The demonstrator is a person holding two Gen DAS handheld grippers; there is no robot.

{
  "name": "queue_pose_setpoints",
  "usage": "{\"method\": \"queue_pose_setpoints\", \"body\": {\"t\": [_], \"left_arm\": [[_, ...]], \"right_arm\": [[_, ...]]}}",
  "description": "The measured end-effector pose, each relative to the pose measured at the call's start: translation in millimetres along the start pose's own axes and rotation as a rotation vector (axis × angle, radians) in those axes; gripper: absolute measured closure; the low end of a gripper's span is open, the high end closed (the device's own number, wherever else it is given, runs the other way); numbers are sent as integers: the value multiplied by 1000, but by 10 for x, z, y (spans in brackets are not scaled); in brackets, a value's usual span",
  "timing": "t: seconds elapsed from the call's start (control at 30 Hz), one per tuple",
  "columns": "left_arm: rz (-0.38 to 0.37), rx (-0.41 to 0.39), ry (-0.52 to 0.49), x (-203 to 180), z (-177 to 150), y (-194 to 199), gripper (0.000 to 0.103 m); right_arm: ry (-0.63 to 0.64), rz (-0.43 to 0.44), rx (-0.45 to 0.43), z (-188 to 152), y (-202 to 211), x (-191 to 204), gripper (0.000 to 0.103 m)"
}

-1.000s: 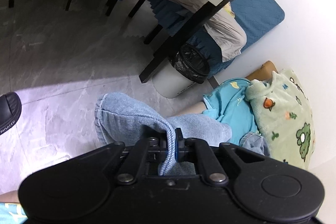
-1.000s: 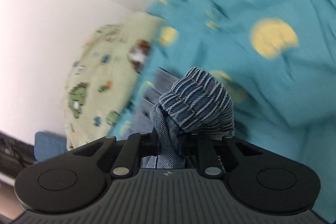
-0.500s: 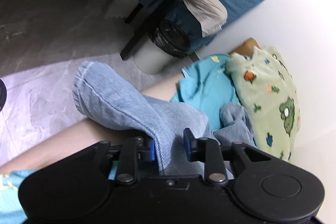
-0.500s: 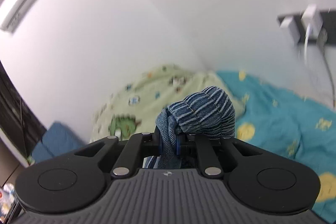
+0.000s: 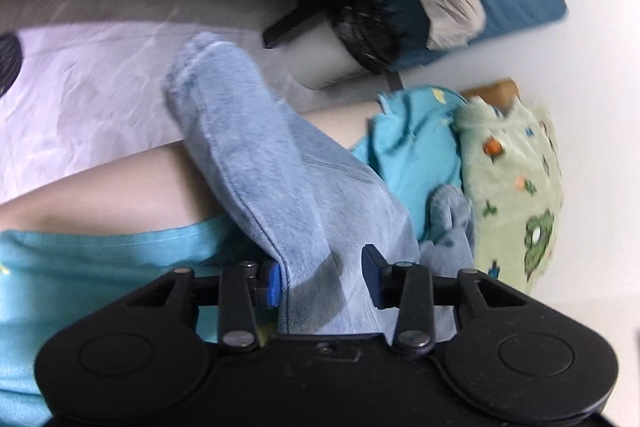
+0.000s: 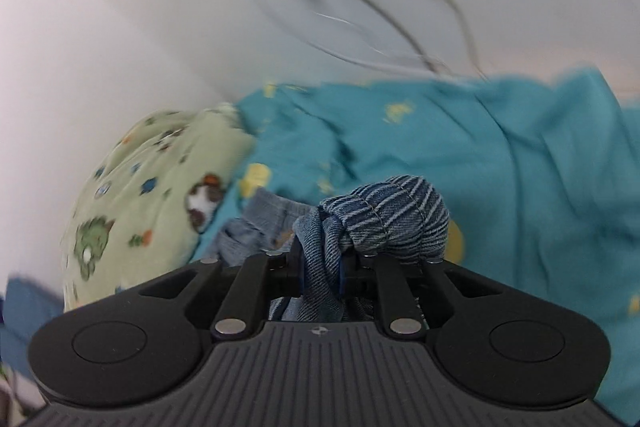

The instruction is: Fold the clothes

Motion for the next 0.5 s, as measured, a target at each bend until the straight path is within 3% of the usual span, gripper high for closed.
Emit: {"method": "queue_pose_setpoints", "body": {"t": [0.17,0.23,0.3,0.43,0.5], "left_arm": [[16,-30,104,169,114,-7,67],[28,-31,121,217,159,-50,67],[38,-32,131,251,185,-105,69],[74,-17,99,275,207,-203,91],[86,-18,80,273,206,-204,93]], "right_arm": [[-90,-67,5,-76,70,69,72],[-132,-63,4,-90,46,87,60],[-198,-42,9,-99,-7,82,38],[-383,-27,-2,-148,-144,20,34],[-428,-18,-16,-180,-199,-7,36]]}}
Point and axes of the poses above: each gripper's, at about its wrist camera, not at the fingertips, and y roughly against the way its jaws point, x to its left, z to its top, the point moved 4 cm from there along -y, roughly the way its jaws point, and after that the axes turned 14 degrees about -z, right-handed, at the moved point
